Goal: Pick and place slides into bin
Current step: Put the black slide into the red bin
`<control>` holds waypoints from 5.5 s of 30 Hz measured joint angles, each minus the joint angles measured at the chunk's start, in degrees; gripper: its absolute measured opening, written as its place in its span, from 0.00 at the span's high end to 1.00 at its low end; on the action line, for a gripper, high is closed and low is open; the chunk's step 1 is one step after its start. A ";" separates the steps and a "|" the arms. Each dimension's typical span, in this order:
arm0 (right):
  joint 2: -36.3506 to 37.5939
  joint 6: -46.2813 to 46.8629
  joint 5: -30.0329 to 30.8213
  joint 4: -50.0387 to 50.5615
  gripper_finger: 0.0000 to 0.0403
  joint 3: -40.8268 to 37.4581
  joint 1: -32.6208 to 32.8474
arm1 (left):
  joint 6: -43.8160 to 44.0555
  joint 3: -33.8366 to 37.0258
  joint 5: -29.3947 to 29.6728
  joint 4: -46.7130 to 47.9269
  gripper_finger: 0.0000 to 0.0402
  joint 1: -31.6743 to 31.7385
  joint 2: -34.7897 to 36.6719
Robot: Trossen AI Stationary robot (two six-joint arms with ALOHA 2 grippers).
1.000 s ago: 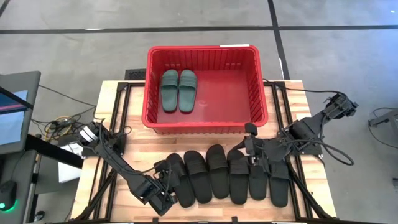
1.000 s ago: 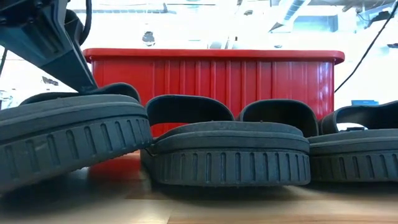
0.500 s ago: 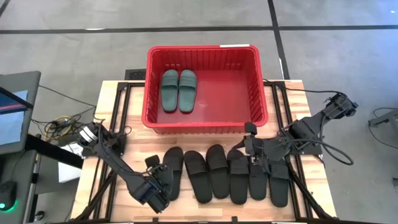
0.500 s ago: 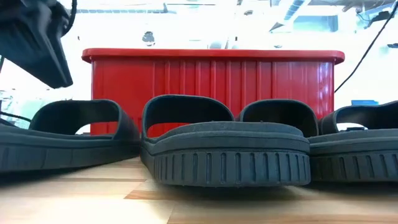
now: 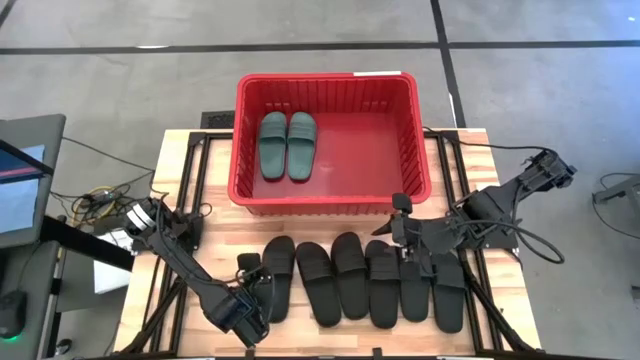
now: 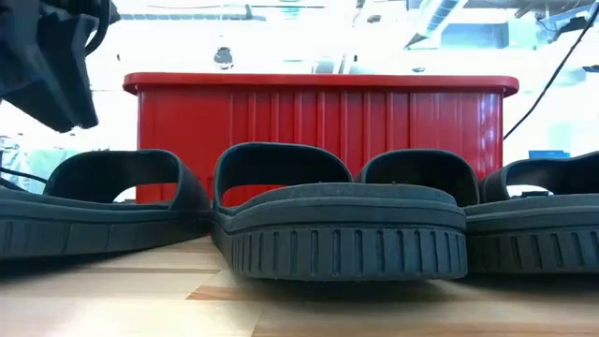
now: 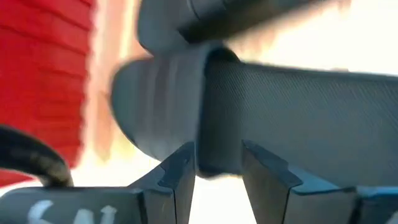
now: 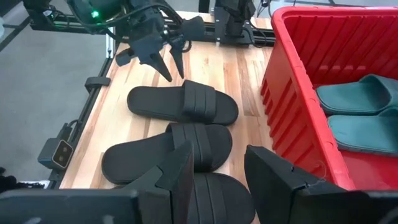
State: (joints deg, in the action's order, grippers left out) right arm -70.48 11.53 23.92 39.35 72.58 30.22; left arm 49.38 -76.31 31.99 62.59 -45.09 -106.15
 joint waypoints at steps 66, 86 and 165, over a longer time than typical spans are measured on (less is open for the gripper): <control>-0.01 0.03 -0.07 -0.81 0.67 -0.01 0.11 | -10.88 7.50 4.15 -11.62 0.61 4.38 0.04; -0.02 -0.90 -0.04 -1.05 0.67 -0.02 0.11 | -7.72 8.15 6.29 -10.50 0.89 7.22 0.04; 21.11 -13.62 -0.92 -0.37 0.67 -0.02 -12.23 | -90.16 -41.79 -10.34 6.75 1.00 82.21 0.11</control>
State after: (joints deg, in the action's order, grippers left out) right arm -49.36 -2.09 23.00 38.98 72.55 17.99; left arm -40.78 -118.11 21.65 69.33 37.12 -106.04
